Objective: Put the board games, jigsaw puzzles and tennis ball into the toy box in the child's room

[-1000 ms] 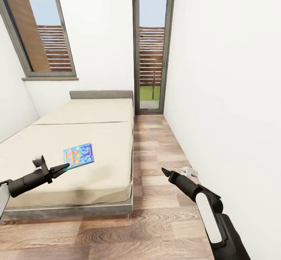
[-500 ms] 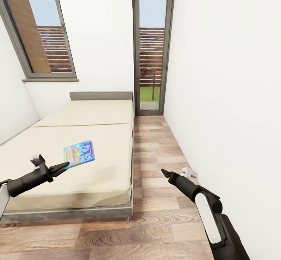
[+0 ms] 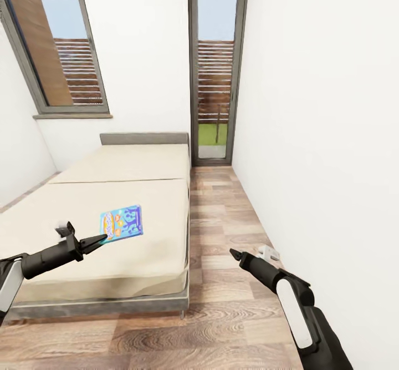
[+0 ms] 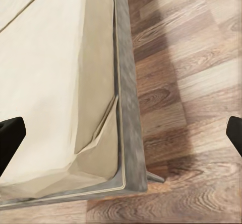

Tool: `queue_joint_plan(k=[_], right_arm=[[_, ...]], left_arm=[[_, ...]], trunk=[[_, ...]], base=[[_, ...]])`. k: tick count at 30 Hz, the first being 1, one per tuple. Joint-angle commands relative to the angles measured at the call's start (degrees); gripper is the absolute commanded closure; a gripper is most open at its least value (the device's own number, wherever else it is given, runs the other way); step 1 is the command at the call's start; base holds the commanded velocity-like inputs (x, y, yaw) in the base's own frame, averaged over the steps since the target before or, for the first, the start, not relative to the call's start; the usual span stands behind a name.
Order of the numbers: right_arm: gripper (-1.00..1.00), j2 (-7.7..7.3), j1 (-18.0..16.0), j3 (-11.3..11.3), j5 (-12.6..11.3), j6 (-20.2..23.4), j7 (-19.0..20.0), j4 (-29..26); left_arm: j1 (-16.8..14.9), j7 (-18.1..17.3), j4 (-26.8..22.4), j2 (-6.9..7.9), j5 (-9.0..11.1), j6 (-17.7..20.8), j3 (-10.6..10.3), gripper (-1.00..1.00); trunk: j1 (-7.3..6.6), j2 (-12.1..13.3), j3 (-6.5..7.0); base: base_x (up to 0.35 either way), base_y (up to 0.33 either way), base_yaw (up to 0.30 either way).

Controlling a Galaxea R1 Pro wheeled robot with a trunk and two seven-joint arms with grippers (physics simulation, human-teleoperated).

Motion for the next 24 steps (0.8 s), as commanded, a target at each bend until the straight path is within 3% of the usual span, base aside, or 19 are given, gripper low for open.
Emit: queue_joint_plan(k=[1,10,17,24], right_arm=[[-1.0,0.03,-0.03,-0.16,-0.16,0.32,0.03,0.0],[-1.0,-0.12,-0.03,-0.39,-0.04,0.3,0.14,0.32],[-1.0,-0.4,-0.03,-0.75,-0.16,0.34,0.3,0.45],[-1.0,-0.57,-0.03,-0.79,-0.09,0.3,0.36,0.49]], left_arm=[[-0.03,-0.13,-0.01,0.05,0.02,0.35,0.01,1.0],[-1.48,-0.87,-1.2,2.43,0.13,0.35,-0.84,1.0],[-1.62,-1.46,-2.14,3.14,0.19,0.35,-2.2,1.0],[-1.57,-5.5,-2.43,4.79,-0.11,0.35,-2.48,1.0]], trunk=[[-0.26,0.39,0.13],[-2.24,4.0,1.75],[-3.77,6.81,3.0],[-5.31,9.61,4.26]], base=[[-0.25,0.0,0.0],[-0.125,0.0,0.0],[-0.006,0.0,0.0],[0.0,0.0,0.0]])
